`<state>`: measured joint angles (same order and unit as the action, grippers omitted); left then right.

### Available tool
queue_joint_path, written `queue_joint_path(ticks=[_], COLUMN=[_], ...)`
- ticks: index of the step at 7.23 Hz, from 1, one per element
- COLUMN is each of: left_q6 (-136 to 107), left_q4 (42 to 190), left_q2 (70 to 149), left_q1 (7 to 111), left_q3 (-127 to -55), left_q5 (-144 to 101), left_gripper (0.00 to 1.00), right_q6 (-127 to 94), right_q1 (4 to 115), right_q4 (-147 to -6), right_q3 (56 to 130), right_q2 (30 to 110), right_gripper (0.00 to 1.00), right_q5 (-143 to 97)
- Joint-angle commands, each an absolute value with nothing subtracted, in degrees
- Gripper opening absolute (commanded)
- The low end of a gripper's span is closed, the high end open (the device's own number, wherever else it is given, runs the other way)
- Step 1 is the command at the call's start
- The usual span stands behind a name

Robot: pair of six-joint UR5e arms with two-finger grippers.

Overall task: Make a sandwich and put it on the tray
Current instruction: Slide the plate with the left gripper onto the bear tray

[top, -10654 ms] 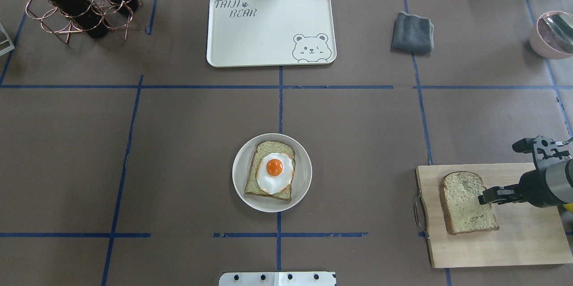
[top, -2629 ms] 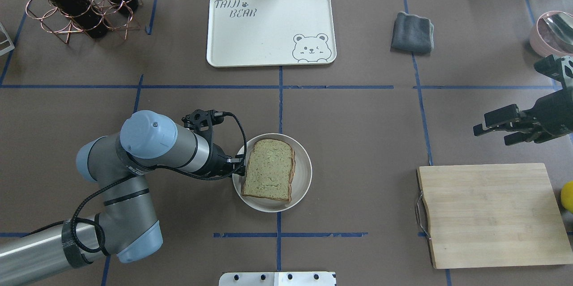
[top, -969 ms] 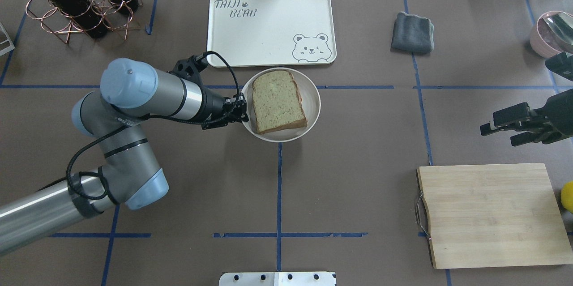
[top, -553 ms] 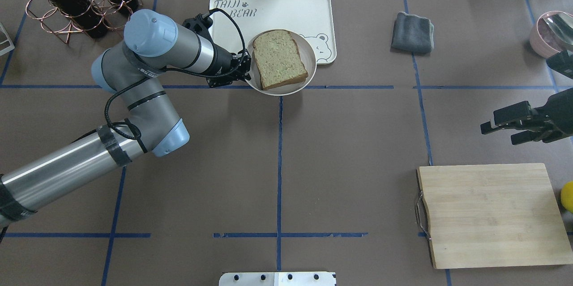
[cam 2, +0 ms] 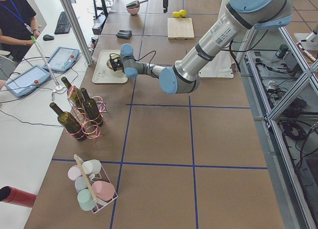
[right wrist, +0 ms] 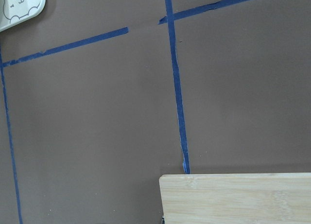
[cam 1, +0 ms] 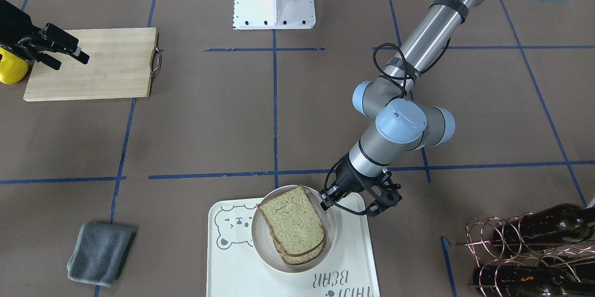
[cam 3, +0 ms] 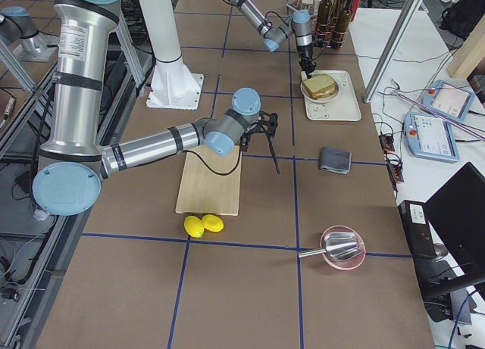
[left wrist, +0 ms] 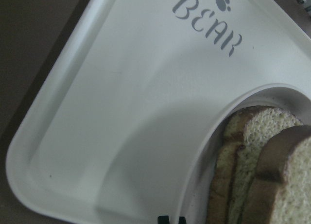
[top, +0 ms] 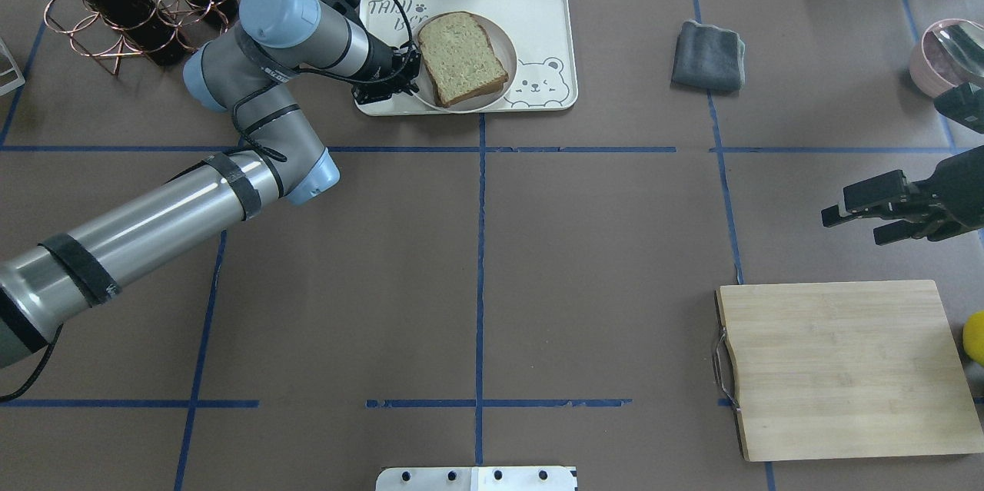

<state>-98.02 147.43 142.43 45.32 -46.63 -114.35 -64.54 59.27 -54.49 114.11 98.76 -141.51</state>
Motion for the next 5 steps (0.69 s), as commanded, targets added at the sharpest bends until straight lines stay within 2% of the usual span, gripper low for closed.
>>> queue_joint_path(ticks=[1,5], left_q6=[-98.4,-103.8], left_q4=[151.1,155.7], left_q2=[145.4,148.5], left_q1=[45.7,45.5], left_q3=[-40.6,-35.0], left_q5=[-111.9,-107.9], left_gripper=[0.00,0.00], right_q6=[-64.7,-64.7], right_q1=[59.3,59.4], right_q4=[-54.5,-54.5], right_q3=[114.4,114.4], right_q2=[98.9,99.7], right_gripper=[1.00,1.00], right_q5=[-141.4,-141.2])
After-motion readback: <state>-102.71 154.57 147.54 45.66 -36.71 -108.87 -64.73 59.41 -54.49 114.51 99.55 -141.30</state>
